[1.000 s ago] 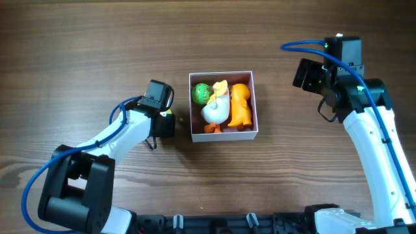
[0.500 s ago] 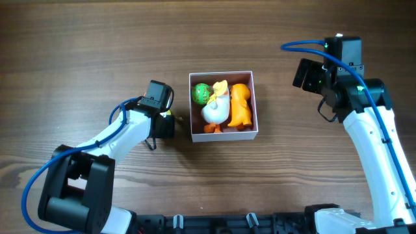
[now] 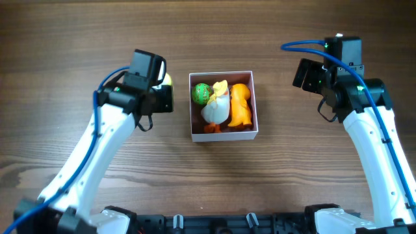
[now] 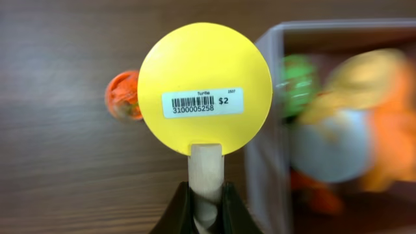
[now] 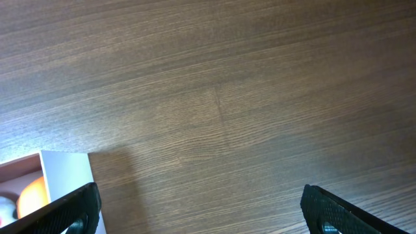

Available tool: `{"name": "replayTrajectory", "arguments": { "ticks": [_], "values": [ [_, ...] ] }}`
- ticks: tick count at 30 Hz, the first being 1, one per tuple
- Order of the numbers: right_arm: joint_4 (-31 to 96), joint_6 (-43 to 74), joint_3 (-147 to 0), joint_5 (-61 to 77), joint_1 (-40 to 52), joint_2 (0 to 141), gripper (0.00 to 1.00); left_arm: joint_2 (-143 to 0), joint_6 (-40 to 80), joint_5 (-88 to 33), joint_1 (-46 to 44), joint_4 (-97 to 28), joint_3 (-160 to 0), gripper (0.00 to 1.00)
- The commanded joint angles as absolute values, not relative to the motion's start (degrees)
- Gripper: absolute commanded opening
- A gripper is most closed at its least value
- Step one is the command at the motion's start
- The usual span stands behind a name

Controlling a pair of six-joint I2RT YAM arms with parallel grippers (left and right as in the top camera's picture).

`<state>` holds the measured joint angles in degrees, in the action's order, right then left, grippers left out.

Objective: Pack container
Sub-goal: 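Lift the yellow toy and lower it into the box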

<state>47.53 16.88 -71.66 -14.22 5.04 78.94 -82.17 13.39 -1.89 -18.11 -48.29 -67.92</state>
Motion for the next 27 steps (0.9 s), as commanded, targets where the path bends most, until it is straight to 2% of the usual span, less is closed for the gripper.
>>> {"name": "replayTrajectory", "arguments": {
  "ticks": [1,8,14,20,23,27],
  "values": [
    [47.4,18.0,-71.7,-15.0,5.0,79.3,1.00,-77.5,20.5,-10.6,-20.6,-47.4,-69.1,0.04],
    [47.4,18.1,-71.7,-15.0,5.0,79.3,1.00,-78.1,26.3,-10.5,-28.6,-47.4,-69.0,0.04],
    [47.4,18.0,-71.7,-15.0,5.0,79.3,1.00,-85.4,30.8,-6.5,-34.2,-46.9,-69.0,0.04],
    [47.3,18.0,-71.7,-15.0,5.0,79.3,1.00,-93.1,31.4,-6.3,-35.0,-44.3,-69.0,0.04],
    [47.3,18.1,-71.7,-15.0,5.0,79.3,1.00,-94.6,31.4,-6.0,-35.0,-43.8,-69.0,0.12],
    [47.4,18.0,-71.7,-15.0,5.0,79.3,1.00,-94.8,31.4,-3.1,-35.0,-43.9,-69.0,0.13]
  ]
}}
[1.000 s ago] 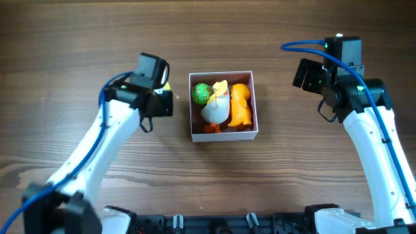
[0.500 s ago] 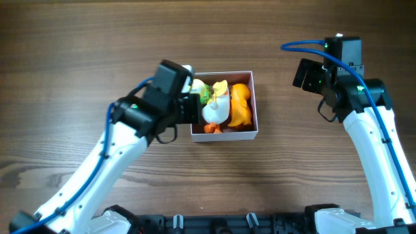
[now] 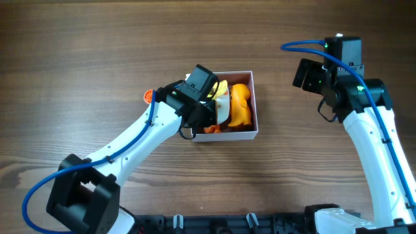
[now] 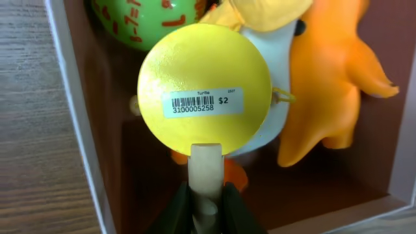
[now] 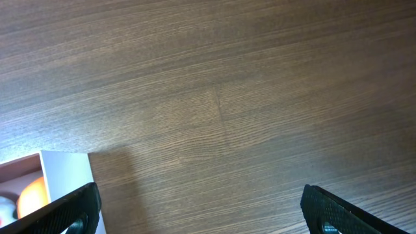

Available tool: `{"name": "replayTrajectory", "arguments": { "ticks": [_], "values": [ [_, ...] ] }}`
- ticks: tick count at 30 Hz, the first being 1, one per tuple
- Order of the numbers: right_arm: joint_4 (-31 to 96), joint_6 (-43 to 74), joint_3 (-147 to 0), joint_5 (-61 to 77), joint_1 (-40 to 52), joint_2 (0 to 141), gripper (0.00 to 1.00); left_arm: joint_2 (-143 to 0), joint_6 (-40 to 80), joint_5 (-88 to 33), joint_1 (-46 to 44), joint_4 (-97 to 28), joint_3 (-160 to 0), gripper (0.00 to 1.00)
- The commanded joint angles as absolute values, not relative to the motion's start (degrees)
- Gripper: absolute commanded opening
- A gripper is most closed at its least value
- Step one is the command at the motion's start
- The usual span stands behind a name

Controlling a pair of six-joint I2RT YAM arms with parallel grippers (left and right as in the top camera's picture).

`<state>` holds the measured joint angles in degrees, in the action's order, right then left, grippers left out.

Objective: Pack container
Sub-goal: 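Lift the yellow toy and lower it into the box, then retract the left gripper and reach toward the orange rattle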

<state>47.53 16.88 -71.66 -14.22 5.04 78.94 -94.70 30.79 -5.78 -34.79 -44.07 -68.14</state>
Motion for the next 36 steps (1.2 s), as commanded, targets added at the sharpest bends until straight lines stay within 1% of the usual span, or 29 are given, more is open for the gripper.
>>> {"name": "replayTrajectory", "arguments": {
  "ticks": [1,3,4,8,15,19,21,23,25,26,28,32,33,36],
  "values": [
    [47.4,18.0,-71.7,-15.0,5.0,79.3,1.00,-94.8,31.4,-2.9,-35.0,-43.9,-69.0,0.14],
    [47.4,18.0,-71.7,-15.0,5.0,79.3,1.00,-94.8,31.4,-2.9,-35.0,-44.0,-69.0,0.20],
    [47.4,18.0,-71.7,-15.0,5.0,79.3,1.00,-94.8,31.4,-2.9,-35.0,-43.9,-69.0,0.26],
    [47.4,18.0,-71.7,-15.0,5.0,79.3,1.00,-94.4,31.3,-3.6,-35.0,-43.9,-69.0,0.63],
    [47.4,18.1,-71.7,-15.0,5.0,79.3,1.00,-88.1,30.1,-2.3,-35.0,-44.1,-70.6,0.62],
    [47.4,18.0,-71.7,-15.0,5.0,79.3,1.00,-82.8,30.2,12.1,-33.9,-47.1,-70.7,0.62],
    [47.4,18.0,-71.7,-15.0,5.0,79.3,1.00,-82.1,30.5,16.6,-32.5,-49.2,-70.7,0.64],
    [47.4,18.1,-71.7,-15.0,5.0,79.3,1.00,-82.6,30.5,17.9,-30.0,-50.9,-70.6,0.69],
    [47.4,18.0,-71.7,-15.0,5.0,79.3,1.00,-83.4,30.5,17.9,-27.3,-51.1,-70.5,0.72],
    [47.4,18.0,-71.7,-15.0,5.0,79.3,1.00,-84.0,30.5,17.9,-25.1,-50.8,-70.5,0.76],
    [47.4,18.1,-71.7,-15.0,5.0,79.3,1.00,-84.8,30.5,17.8,-21.1,-49.7,-70.5,0.77],
    [47.4,18.0,-71.7,-15.0,5.0,79.3,1.00,-87.1,30.2,16.7,-15.0,-48.0,-70.5,0.91],
    [47.4,18.0,-71.7,-15.0,5.0,79.3,1.00,-88.6,29.3,15.3,-13.6,-47.0,-70.5,0.96],
    [47.4,18.0,-71.7,-15.0,5.0,79.3,1.00,-93.4,24.2,10.7,-11.7,-43.9,-70.5,0.99]
  ]
}}
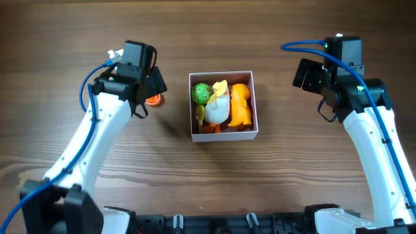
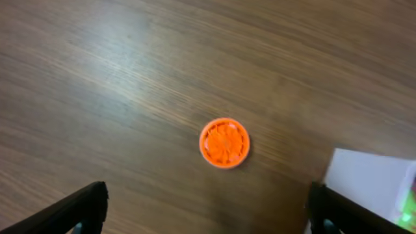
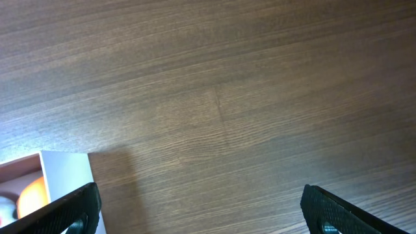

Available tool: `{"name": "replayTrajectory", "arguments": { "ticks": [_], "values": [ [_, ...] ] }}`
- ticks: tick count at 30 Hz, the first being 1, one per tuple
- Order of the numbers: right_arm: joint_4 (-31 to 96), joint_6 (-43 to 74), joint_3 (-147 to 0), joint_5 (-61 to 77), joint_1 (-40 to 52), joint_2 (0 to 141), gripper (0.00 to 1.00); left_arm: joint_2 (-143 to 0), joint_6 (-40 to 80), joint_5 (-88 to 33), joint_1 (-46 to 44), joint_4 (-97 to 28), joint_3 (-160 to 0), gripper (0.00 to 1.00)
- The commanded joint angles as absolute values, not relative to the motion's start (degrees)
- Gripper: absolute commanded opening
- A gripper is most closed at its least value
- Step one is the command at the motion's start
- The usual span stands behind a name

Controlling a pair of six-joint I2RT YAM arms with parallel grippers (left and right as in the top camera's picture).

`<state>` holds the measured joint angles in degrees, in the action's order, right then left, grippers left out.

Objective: Pack container
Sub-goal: 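Retract the left gripper and reach toward the orange rattle, then lower the left gripper onto the orange rattle and grasp it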

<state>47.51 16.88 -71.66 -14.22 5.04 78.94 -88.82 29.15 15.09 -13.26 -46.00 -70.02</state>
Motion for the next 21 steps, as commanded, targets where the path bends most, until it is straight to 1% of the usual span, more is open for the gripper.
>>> {"name": "replayTrajectory", "arguments": {
  "ticks": [1,5,11,21],
  "values": [
    [47.4,18.0,-71.7,-15.0,5.0,79.3,1.00,-95.4,24.2,10.7,-11.5,-43.0,-70.5,1.00],
    [47.4,18.0,-71.7,-15.0,5.0,79.3,1.00,-101.3,20.9,7.0,-11.5,-40.3,-70.5,1.00],
    [47.4,18.1,-71.7,-15.0,5.0,79.3,1.00,-109.6,18.2,6.7,-11.5,-39.3,-70.5,1.00],
    [47.4,18.0,-71.7,-15.0,5.0,79.3,1.00,-111.7,18.2,6.6,-11.4,-36.3,-70.5,0.99]
  ]
}}
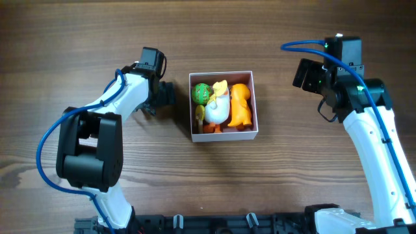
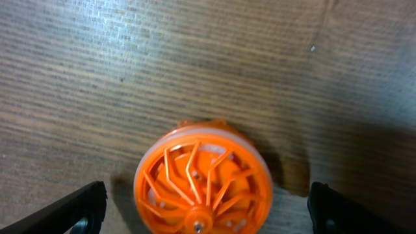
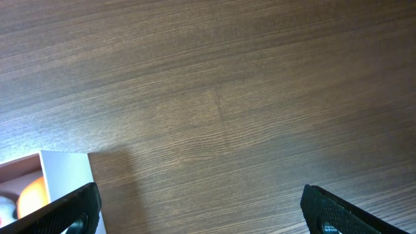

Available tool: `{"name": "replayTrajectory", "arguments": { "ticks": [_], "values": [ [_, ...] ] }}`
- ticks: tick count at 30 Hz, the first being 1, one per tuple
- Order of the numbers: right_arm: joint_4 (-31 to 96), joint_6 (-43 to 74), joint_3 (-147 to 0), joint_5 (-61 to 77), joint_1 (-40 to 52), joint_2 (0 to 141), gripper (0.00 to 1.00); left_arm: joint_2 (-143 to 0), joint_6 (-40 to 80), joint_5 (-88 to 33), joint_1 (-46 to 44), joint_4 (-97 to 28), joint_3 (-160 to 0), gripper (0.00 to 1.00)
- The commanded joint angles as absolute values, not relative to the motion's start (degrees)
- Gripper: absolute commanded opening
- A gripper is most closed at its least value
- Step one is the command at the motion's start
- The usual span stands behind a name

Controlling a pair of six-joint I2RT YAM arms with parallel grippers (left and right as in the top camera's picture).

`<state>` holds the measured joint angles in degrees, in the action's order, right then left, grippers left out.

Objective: Pack container
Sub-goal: 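Lower the left gripper onto the orange rattle and grasp it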

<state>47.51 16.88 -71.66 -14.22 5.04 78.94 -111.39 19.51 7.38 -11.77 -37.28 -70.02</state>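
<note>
A white box (image 1: pixel 255 107) at the table's middle holds a green ball (image 1: pixel 201 93), a white duck toy (image 1: pixel 216 109), an orange figure (image 1: pixel 240 104) and a yellow paddle on a stick (image 1: pixel 199 115). My left gripper (image 1: pixel 156 96) is low on the table just left of the box and covers the orange disc from overhead. In the left wrist view the orange spoked disc (image 2: pixel 203 181) lies on the wood between the wide-open fingers of the left gripper (image 2: pixel 205 218), apart from both. My right gripper (image 1: pixel 305 73) hangs open, far right of the box.
The right wrist view shows bare wood and the box's corner (image 3: pixel 64 164) at lower left, with the right gripper (image 3: pixel 205 221) holding nothing. The box wall stands close to the right of the left gripper.
The left gripper, which was open high above the orange disc, is now down at the table with the disc filling the space between its open fingers. The right arm has not moved.
My left gripper held the yellow paddle by its stick left of the box, with the orange disc behind it. Then it held the paddle inside the box. Later the paddle lay in the box and the gripper was open above the disc, and is now low around it.
</note>
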Motion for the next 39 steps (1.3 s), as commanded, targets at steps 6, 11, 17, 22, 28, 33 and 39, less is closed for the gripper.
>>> {"name": "replayTrajectory", "arguments": {
  "ticks": [6,11,17,22,28,33,39],
  "values": [
    [47.4,18.0,-71.7,-15.0,5.0,79.3,1.00,-113.0,18.2,6.6,-11.4,-35.1,-70.5,0.96],
    [47.3,18.0,-71.7,-15.0,5.0,79.3,1.00,-113.3,18.2,6.7,-11.4,-34.9,-70.5,0.87],
    [47.4,18.0,-71.7,-15.0,5.0,79.3,1.00,-113.3,18.2,6.7,-11.4,-34.9,-70.5,0.79],
    [47.4,18.0,-71.7,-15.0,5.0,79.3,1.00,-113.3,18.2,6.7,-11.4,-35.3,-70.5,0.67],
    [47.4,18.0,-71.7,-15.0,5.0,79.3,1.00,-113.3,18.2,6.7,-11.4,-35.7,-70.5,0.56],
    [47.4,18.0,-71.7,-15.0,5.0,79.3,1.00,-112.4,18.2,7.6,-11.4,-35.8,-70.8,0.51],
    [47.4,18.0,-71.7,-15.0,5.0,79.3,1.00,-107.0,18.2,8.4,-11.4,-36.2,-71.0,0.45]
  ]
}}
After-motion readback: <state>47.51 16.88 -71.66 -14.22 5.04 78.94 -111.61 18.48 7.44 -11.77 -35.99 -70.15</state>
